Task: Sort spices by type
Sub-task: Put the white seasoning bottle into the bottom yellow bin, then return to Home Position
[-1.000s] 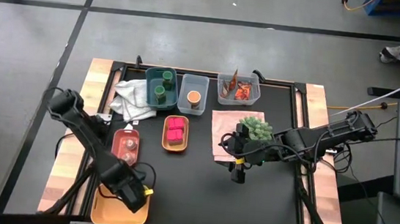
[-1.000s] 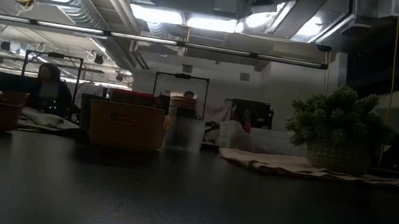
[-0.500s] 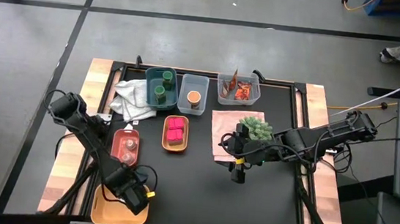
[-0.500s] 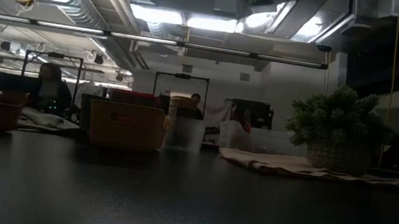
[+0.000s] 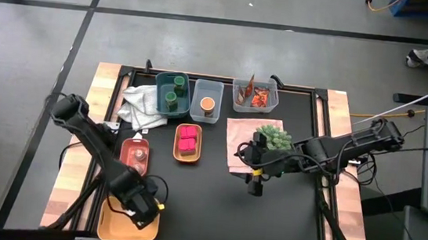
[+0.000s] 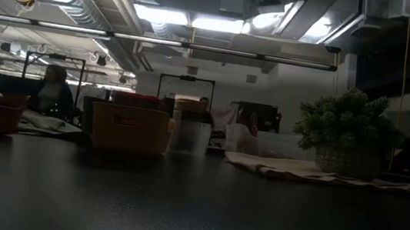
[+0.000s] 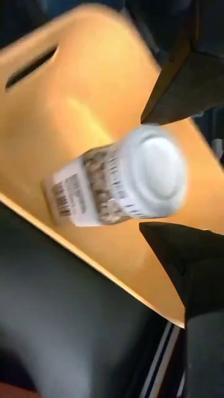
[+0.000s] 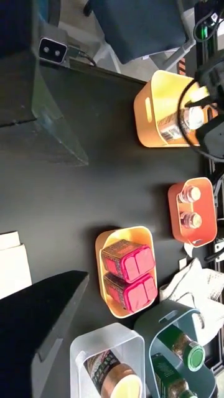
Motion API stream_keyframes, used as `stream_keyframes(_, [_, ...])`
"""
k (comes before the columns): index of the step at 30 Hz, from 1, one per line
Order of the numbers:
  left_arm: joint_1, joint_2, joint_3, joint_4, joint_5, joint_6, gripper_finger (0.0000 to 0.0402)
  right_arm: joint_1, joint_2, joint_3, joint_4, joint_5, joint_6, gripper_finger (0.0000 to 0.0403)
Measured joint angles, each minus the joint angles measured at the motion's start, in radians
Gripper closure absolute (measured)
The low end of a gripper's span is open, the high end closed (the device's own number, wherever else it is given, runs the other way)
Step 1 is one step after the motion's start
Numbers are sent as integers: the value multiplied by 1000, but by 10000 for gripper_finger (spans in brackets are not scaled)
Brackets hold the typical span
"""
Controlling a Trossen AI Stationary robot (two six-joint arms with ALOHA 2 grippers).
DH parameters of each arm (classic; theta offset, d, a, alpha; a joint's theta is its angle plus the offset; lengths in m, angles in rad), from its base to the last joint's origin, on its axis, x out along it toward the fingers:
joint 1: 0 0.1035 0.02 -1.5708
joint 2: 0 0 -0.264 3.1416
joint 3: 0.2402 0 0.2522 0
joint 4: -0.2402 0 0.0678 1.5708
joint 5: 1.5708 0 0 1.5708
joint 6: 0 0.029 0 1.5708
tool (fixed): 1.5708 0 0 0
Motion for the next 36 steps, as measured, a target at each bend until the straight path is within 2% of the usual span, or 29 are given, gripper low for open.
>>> stream_keyframes(3, [-1,-61,0,-9,-19,-3,153,0,-13,0,-2,1,-3,113])
stream_keyframes(9, [5,-226,0,-68,-103,0,153,-1,-70,0,-43,16,-139,113])
stream_keyframes(14, [28,-382,0,-171,-125,140,153,-1,-146,0,-69,37,-218,113])
stream_keyframes(20, [25,-513,0,-186,-134,229,153,0,-242,0,-192,55,-364,113])
stream_keyframes(22, [25,-537,0,-181,-195,274,153,0,-262,0,-230,55,-364,114])
stream_keyframes(25, [42,-563,0,-172,-376,462,153,0,-283,0,-330,55,-335,114])
stream_keyframes(27, [69,-585,0,-130,-529,613,153,0,-302,0,-370,64,-299,114])
stream_keyframes(29, [101,-610,0,-71,-630,771,153,-1,-328,0,-406,86,-269,114])
stream_keyframes(33, [203,-665,0,87,-650,1082,153,0,-400,-19,-442,101,-208,114])
stream_keyframes(36, [289,-709,0,168,-580,1227,153,0,-487,-115,-375,121,-217,114])
